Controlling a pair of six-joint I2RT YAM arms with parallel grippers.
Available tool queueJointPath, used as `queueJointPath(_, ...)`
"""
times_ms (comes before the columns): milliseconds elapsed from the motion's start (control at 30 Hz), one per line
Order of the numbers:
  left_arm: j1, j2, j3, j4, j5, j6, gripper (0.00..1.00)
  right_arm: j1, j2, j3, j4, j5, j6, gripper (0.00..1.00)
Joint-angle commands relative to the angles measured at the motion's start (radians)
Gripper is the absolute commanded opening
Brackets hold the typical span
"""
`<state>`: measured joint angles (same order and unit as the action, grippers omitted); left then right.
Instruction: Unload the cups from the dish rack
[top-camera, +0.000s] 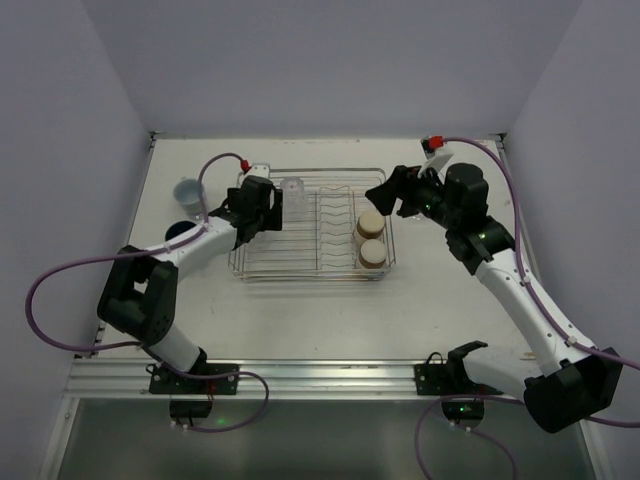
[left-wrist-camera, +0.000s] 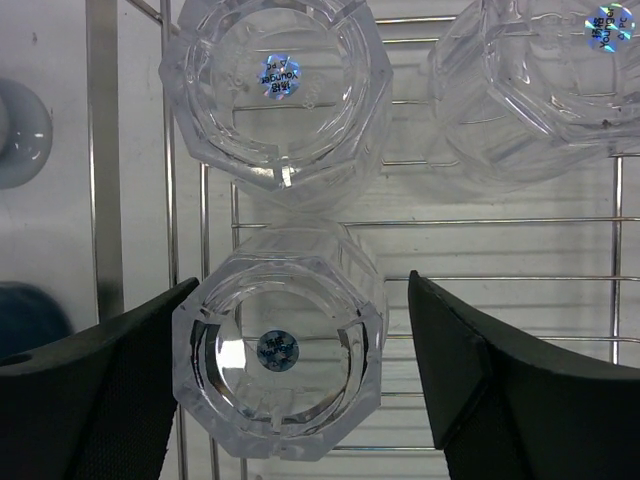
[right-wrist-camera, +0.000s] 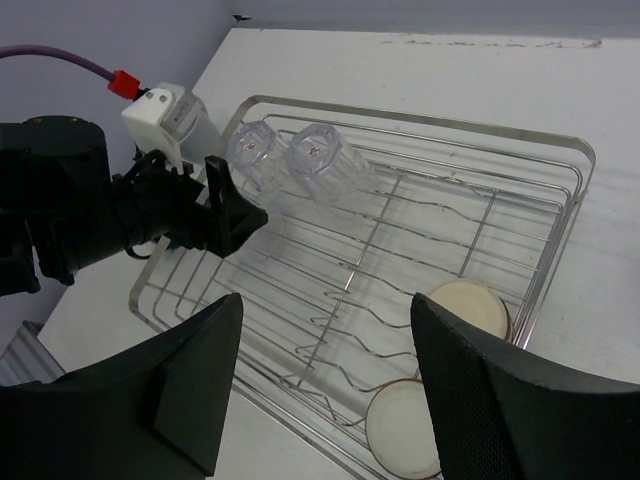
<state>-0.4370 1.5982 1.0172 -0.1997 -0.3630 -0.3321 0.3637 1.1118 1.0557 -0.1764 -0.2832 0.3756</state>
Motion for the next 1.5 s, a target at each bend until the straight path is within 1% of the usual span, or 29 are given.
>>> queueJointPath(0, 0.007, 0.000, 0.018, 0.071, 0.021, -0.021, 0.80, -0.002, -0.024, -0.003, 0.055, -0.030, 0.014, 0.70)
queueJointPath(67, 0.007, -0.006, 0.011, 0.075, 0.035, -0.022, 0.73, 0.000, -0.032, -0.005, 0.058, -0.033, 0.020, 0.70)
queueJointPath(100, 0.007, -0.014, 0.006, 0.075, 0.039, -0.028, 0.64, 0.001, -0.035, -0.006, 0.061, -0.034, 0.023, 0.70)
queueJointPath(167, 0.007, -0.053, -0.014, 0.085, 0.059, -0.038, 0.55, 0.003, -0.043, -0.011, 0.066, -0.042, 0.037, 0.70)
queueJointPath(200, 0.007, -0.072, -0.023, 0.091, 0.070, -0.045, 0.47, 0.004, -0.053, -0.013, 0.068, -0.045, 0.042, 0.70)
queueJointPath(300, 0.006, -0.168, -0.048, 0.100, 0.108, -0.057, 0.34, 0.014, -0.079, -0.034, 0.104, -0.069, 0.086, 0.71)
queueJointPath(400, 0.006, -0.273, -0.075, 0.115, 0.183, -0.076, 0.29, 0.021, -0.104, -0.106, 0.202, -0.108, 0.169, 0.74)
queueJointPath(433, 0.006, -0.296, -0.080, 0.124, 0.208, -0.081, 0.29, 0.023, -0.107, -0.121, 0.234, -0.120, 0.216, 0.78)
queueJointPath(467, 0.004, -0.341, -0.092, 0.134, 0.264, -0.087, 0.28, 0.026, -0.107, -0.135, 0.289, -0.134, 0.241, 0.79)
queueJointPath(533, 0.006, -0.385, -0.109, 0.178, 0.329, -0.107, 0.28, 0.032, -0.099, -0.180, 0.346, -0.163, 0.308, 0.80)
queueJointPath(567, 0.006, -0.423, -0.123, 0.186, 0.410, -0.113, 0.28, 0.035, -0.096, -0.197, 0.421, -0.174, 0.330, 0.84)
queueJointPath(633, 0.006, -0.455, -0.132, 0.273, 0.475, -0.148, 0.28, 0.044, -0.086, -0.241, 0.495, -0.218, 0.385, 0.86)
queueJointPath(667, 0.006, -0.486, -0.152, 0.305, 0.546, -0.162, 0.28, 0.047, -0.073, -0.250, 0.555, -0.231, 0.402, 0.88)
queueJointPath(700, 0.006, -0.500, -0.164, 0.345, 0.583, -0.203, 0.28, 0.056, -0.066, -0.256, 0.580, -0.241, 0.413, 0.89)
queueJointPath(733, 0.006, -0.510, -0.176, 0.423, 0.646, -0.231, 0.27, 0.063, -0.057, -0.263, 0.621, -0.264, 0.431, 0.89)
queueJointPath(867, 0.004, -0.538, -0.235, 0.595, 0.763, -0.364, 0.27, 0.110, 0.006, -0.252, 0.676, -0.292, 0.465, 0.90)
queueJointPath(933, 0.006, -0.528, -0.224, 0.634, 0.823, -0.384, 0.28, 0.126, 0.020, -0.255, 0.719, -0.284, 0.486, 0.88)
queueJointPath(1000, 0.004, -0.518, -0.224, 0.658, 0.841, -0.413, 0.28, 0.142, 0.048, -0.258, 0.745, -0.284, 0.506, 0.85)
queueJointPath(1033, 0.004, -0.518, -0.239, 0.710, 0.864, -0.433, 0.28, 0.147, 0.057, -0.260, 0.770, -0.286, 0.528, 0.85)
queueJointPath(1100, 0.004, -0.520, -0.252, 0.753, 0.877, -0.478, 0.28, 0.158, 0.080, -0.264, 0.791, -0.287, 0.548, 0.84)
queueJointPath(1200, 0.003, -0.523, -0.292, 0.871, 0.898, -0.547, 0.27, 0.169, 0.098, -0.270, 0.841, -0.301, 0.583, 0.82)
queueJointPath(1233, 0.000, -0.518, -0.307, 0.887, 0.904, -0.559, 0.27, 0.172, 0.105, -0.269, 0.869, -0.313, 0.591, 0.78)
queueJointPath(1333, -0.008, -0.508, -0.341, 0.948, 0.901, -0.602, 0.27, 0.179, 0.134, -0.255, 0.951, -0.373, 0.637, 0.73)
queueJointPath(1433, -0.025, -0.503, -0.368, 1.009, 0.872, -0.640, 0.27, 0.188, 0.160, -0.244, 1.012, -0.393, 0.678, 0.62)
queueJointPath(1467, -0.041, -0.504, -0.374, 1.020, 0.862, -0.650, 0.28, 0.193, 0.164, -0.246, 1.023, -0.392, 0.690, 0.51)
